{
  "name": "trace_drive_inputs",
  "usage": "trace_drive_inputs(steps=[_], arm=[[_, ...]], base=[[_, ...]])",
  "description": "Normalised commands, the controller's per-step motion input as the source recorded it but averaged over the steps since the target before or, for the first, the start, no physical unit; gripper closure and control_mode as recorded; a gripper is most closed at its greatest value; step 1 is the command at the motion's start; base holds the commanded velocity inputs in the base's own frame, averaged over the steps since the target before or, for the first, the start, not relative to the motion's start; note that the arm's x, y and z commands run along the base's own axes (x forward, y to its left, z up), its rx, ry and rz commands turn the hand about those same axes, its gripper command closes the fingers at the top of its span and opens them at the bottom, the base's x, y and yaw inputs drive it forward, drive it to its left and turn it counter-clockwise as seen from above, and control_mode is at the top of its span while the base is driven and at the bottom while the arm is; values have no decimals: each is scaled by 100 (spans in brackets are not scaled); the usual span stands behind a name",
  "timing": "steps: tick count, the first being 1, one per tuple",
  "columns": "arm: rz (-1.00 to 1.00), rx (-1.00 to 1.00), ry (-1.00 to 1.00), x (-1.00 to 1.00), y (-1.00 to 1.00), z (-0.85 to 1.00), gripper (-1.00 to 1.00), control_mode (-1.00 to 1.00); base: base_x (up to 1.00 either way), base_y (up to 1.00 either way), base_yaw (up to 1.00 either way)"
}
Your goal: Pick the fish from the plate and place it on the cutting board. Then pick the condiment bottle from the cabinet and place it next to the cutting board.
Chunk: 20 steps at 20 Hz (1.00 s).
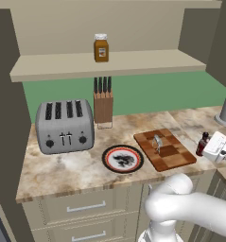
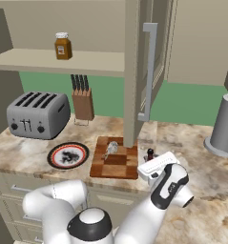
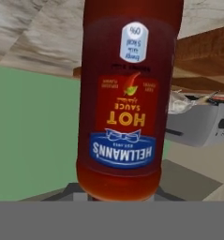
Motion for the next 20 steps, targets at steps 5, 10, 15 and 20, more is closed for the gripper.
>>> trace_drive_inputs(steps=[5,10,15,20], arm=[[1,0,0,1,-1,-15,100,-100],[1,0,-1,5,0,-18,100,-100],[1,0,-1,4,0,-22,100,-100],[2,0,-2,0,0,-23,100,-100]], base=[[0,0,0],[0,0,0],[0,0,0],[0,0,0]])
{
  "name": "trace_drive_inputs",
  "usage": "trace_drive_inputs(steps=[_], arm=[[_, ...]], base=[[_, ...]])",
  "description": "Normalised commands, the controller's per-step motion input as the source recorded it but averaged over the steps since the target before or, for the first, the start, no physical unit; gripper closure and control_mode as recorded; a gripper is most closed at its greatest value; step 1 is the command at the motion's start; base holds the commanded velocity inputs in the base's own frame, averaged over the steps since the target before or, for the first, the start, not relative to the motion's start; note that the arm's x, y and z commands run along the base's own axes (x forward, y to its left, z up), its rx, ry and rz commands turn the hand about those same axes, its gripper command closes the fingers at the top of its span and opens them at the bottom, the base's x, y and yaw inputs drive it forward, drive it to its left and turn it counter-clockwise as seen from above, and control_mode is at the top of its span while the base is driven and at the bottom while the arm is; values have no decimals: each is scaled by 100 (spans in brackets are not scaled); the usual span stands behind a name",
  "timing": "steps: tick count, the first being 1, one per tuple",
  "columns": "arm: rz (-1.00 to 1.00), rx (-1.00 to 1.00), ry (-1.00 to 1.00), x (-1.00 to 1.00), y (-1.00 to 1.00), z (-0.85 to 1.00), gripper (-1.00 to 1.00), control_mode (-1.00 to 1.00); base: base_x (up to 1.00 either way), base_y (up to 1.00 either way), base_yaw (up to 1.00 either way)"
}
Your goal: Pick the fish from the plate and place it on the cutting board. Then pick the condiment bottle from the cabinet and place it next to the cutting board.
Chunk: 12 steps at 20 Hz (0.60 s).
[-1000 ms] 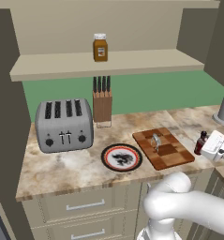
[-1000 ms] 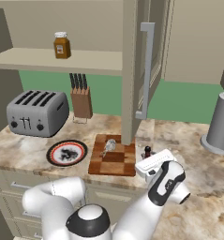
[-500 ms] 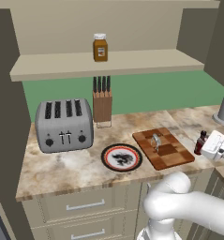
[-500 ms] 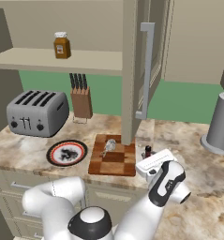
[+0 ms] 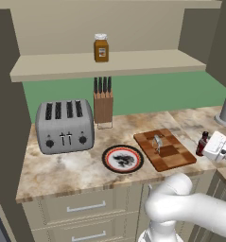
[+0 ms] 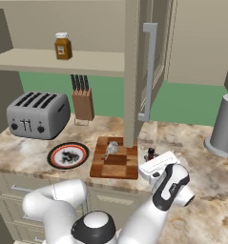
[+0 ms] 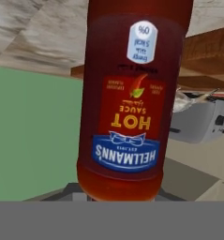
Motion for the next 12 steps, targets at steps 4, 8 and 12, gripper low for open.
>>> trace_drive_inputs(steps=[4,8,12], arm=[[2,0,-2,0,0,-29,100,-100],[1,0,0,0,0,-30,100,-100],[2,0,0,0,0,-27,100,-100]], base=[[0,0,0],[0,0,0],[0,0,0]])
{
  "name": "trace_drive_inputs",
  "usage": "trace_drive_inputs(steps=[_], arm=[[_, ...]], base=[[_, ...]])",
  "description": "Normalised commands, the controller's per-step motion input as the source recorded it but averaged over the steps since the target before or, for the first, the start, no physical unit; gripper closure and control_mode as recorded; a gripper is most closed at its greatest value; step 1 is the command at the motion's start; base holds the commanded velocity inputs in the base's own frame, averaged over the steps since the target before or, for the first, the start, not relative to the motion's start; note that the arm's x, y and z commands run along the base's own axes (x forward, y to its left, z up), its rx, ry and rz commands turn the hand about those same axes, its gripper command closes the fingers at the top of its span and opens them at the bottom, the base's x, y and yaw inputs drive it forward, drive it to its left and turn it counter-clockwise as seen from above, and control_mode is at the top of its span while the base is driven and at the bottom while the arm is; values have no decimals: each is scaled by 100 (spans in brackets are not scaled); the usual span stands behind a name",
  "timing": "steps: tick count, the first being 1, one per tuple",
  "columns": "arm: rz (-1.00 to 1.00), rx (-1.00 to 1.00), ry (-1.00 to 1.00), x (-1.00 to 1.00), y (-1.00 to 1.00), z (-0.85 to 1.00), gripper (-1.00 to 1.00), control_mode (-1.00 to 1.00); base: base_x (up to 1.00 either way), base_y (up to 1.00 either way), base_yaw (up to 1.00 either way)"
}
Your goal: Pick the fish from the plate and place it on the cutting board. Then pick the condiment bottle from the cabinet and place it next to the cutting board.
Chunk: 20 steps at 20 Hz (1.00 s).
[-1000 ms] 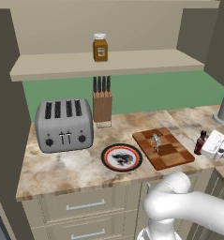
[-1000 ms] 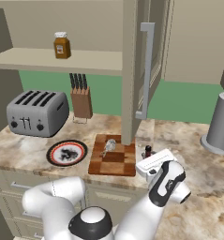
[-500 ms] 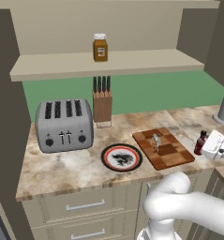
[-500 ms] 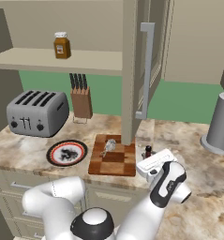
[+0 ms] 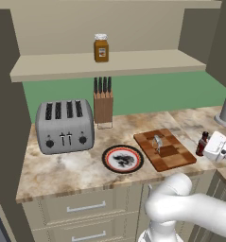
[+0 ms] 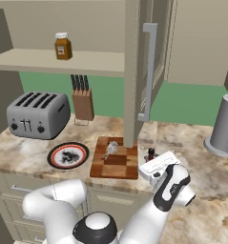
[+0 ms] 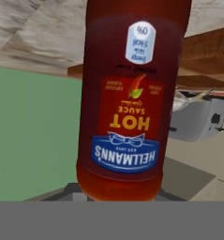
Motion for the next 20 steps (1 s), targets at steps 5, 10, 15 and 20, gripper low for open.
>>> trace_drive_inputs(steps=[5,10,15,20], arm=[[1,0,0,0,0,-25,100,-100],[1,0,0,0,0,-24,100,-100],[1,0,0,0,0,-22,-100,-100],[1,0,0,0,0,-20,-100,-100]], base=[[0,0,0],[0,0,0],[0,0,0],[0,0,0]])
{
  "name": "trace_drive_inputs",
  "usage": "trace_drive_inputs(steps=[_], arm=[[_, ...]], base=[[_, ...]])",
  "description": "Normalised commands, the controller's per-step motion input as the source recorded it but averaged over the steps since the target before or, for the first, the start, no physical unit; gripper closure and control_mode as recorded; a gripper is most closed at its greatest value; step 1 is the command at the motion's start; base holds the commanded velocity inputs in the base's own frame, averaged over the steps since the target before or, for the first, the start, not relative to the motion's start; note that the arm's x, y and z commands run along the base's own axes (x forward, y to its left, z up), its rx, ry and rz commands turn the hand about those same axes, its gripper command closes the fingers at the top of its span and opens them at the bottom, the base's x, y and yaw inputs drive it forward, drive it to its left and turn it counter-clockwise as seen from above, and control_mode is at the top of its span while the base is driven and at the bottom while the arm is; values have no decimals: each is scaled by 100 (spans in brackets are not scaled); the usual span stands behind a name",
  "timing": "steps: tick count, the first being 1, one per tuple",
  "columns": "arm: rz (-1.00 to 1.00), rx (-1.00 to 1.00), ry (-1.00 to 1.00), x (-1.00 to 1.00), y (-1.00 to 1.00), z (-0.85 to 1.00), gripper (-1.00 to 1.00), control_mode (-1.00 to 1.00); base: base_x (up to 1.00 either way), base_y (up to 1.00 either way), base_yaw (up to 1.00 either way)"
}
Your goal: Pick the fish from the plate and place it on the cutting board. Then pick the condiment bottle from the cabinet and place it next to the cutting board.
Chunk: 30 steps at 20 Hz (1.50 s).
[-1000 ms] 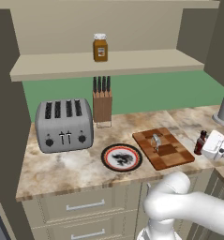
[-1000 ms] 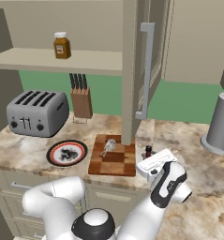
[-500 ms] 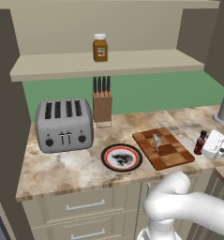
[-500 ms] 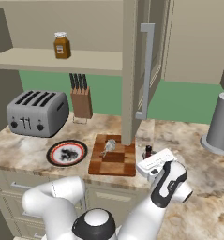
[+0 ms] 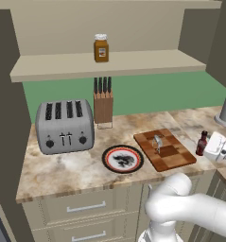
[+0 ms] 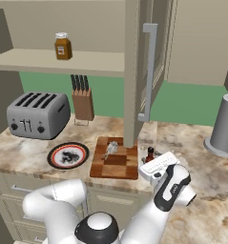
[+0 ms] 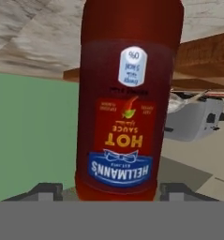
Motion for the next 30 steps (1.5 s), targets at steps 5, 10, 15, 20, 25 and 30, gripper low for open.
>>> trace_drive_inputs(steps=[5,10,15,20,25,30], arm=[[1,0,0,0,0,-19,-100,-100],[1,0,0,0,0,-18,-100,-100],[0,0,0,0,-4,-6,-100,-100],[0,0,1,0,-15,5,-100,-100],[0,0,2,0,-15,22,-100,-100],[0,0,0,-4,-4,25,-100,-100]], base=[[0,0,0],[0,0,0],[0,0,0],[0,0,0],[0,0,0],[0,0,0]])
